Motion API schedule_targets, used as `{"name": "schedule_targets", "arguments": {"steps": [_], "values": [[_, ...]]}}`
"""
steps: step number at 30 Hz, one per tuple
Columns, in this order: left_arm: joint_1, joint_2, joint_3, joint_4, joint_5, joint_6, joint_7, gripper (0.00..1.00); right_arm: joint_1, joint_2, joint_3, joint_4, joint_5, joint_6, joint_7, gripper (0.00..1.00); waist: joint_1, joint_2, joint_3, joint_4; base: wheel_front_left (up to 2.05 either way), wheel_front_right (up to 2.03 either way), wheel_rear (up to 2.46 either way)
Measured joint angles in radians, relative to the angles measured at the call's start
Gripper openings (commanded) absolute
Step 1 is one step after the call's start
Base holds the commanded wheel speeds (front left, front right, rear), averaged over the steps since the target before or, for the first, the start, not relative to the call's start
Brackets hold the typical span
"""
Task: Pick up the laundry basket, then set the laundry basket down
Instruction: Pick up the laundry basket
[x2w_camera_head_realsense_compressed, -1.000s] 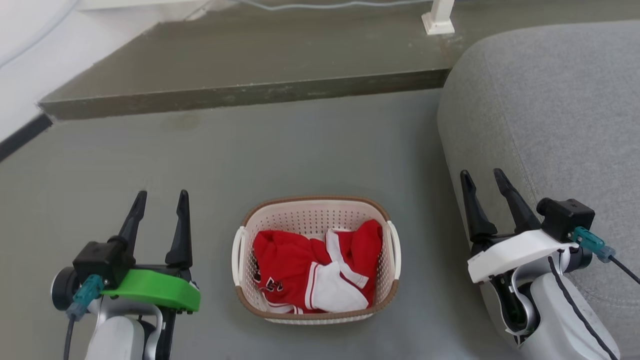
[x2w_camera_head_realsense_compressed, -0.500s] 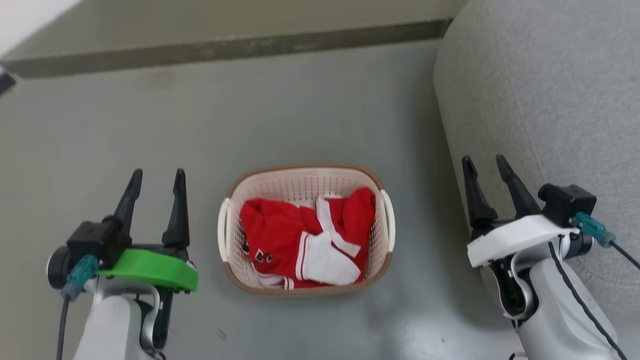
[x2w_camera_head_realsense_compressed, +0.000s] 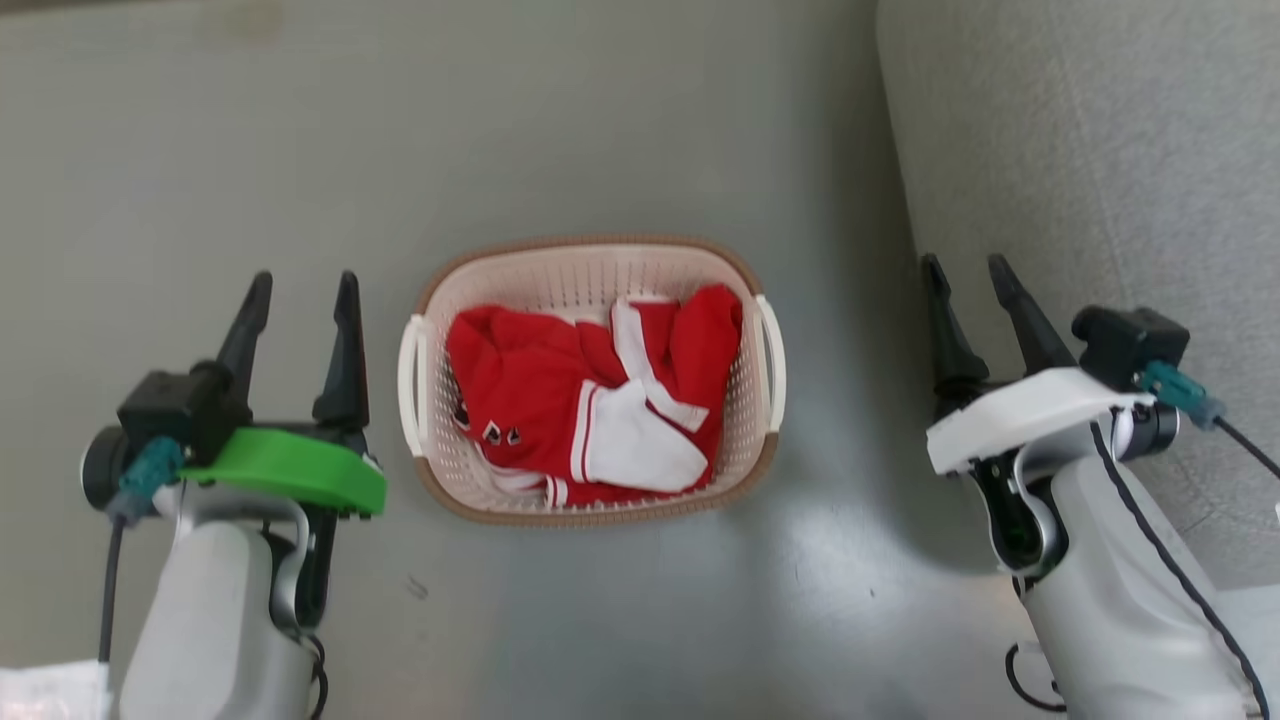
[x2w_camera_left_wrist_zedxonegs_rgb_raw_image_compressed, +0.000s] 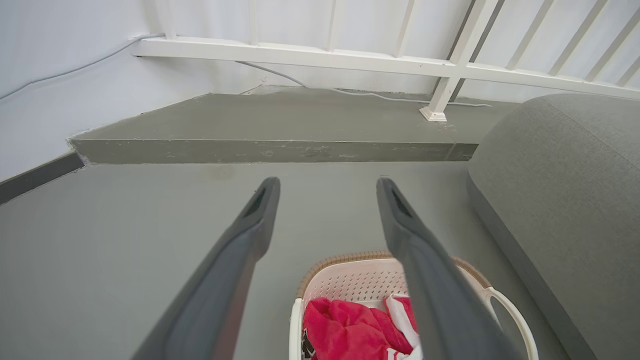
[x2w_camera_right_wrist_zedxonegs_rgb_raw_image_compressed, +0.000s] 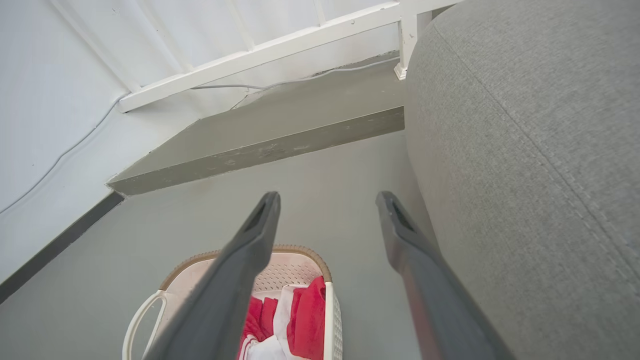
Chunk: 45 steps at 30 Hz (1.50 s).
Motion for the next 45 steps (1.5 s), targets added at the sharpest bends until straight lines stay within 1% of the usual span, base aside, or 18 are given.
{"name": "schedule_targets", "arguments": {"steps": [5, 13, 24, 26, 34, 45], "values": [[-0.054, 0.002, 0.001, 0.044, -0.006, -0.002, 0.000, 1.00, -0.047, 0.000, 0.006, 0.046, 0.002, 0.003, 0.000, 1.00, 0.0000, 0.0000, 0.062, -0.002, 0.00, 0.00, 0.00], [-0.115, 0.014, -0.007, 0.163, -0.020, -0.003, 0.000, 1.00, -0.118, 0.002, 0.028, 0.129, 0.016, 0.014, 0.000, 1.00, 0.0000, 0.0000, 0.155, 0.001, 0.00, 0.00, 0.00], [-0.227, 0.022, -0.037, 0.306, -0.039, -0.003, 0.000, 1.00, -0.213, 0.003, 0.042, 0.270, 0.082, 0.027, 0.000, 1.00, 0.0000, 0.0000, 0.261, 0.014, 0.00, 0.00, 0.00], [-0.253, 0.023, -0.058, 0.337, -0.046, -0.003, 0.001, 1.00, -0.245, 0.003, 0.059, 0.304, 0.089, 0.028, 0.004, 1.00, 0.0001, 0.0000, 0.288, 0.017, 0.00, 0.00, 0.00], [-0.342, 0.021, -0.132, 0.400, -0.063, -0.004, 0.006, 1.00, -0.325, 0.001, 0.134, 0.367, 0.180, 0.044, 0.039, 1.00, 0.0001, 0.0000, 0.362, 0.022, 0.00, 0.00, 0.00], [-0.432, 0.021, -0.179, 0.495, -0.091, -0.004, 0.032, 1.00, -0.416, 0.000, 0.216, 0.417, 0.257, 0.044, 0.068, 1.00, 0.0000, 0.0000, 0.445, 0.037, 0.00, 0.00, 0.00]]}}
